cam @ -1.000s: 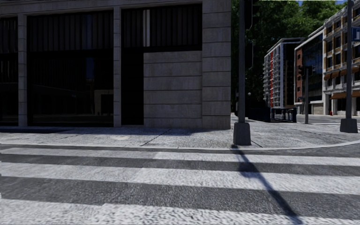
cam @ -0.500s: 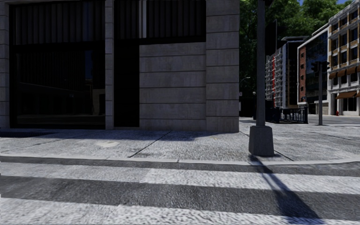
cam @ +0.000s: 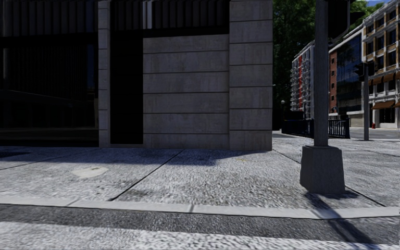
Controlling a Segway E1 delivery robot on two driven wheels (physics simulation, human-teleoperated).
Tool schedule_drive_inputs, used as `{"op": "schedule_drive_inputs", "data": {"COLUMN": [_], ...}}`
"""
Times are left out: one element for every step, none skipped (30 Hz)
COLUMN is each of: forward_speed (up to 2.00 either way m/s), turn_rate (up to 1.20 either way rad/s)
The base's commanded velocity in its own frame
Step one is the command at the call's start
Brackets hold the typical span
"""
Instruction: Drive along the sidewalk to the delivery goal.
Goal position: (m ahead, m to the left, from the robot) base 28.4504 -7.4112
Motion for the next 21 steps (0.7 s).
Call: {"op": "schedule_drive_inputs", "data": {"forward_speed": [2.00,2.00,1.99,1.92,1.84,1.76,1.69,1.69,1.66,1.65,1.65,1.64,1.64,1.64,1.63,1.63,1.58,1.56,1.54,1.54,1.54], "turn_rate": [-0.30,-0.31,-0.31,-0.35,-0.37,-0.37,-0.37,-0.37,-0.37,-0.37,-0.37,-0.37,-0.37,-0.37,-0.38,-0.38,-0.39,-0.39,-0.39,-0.39,-0.39]}}
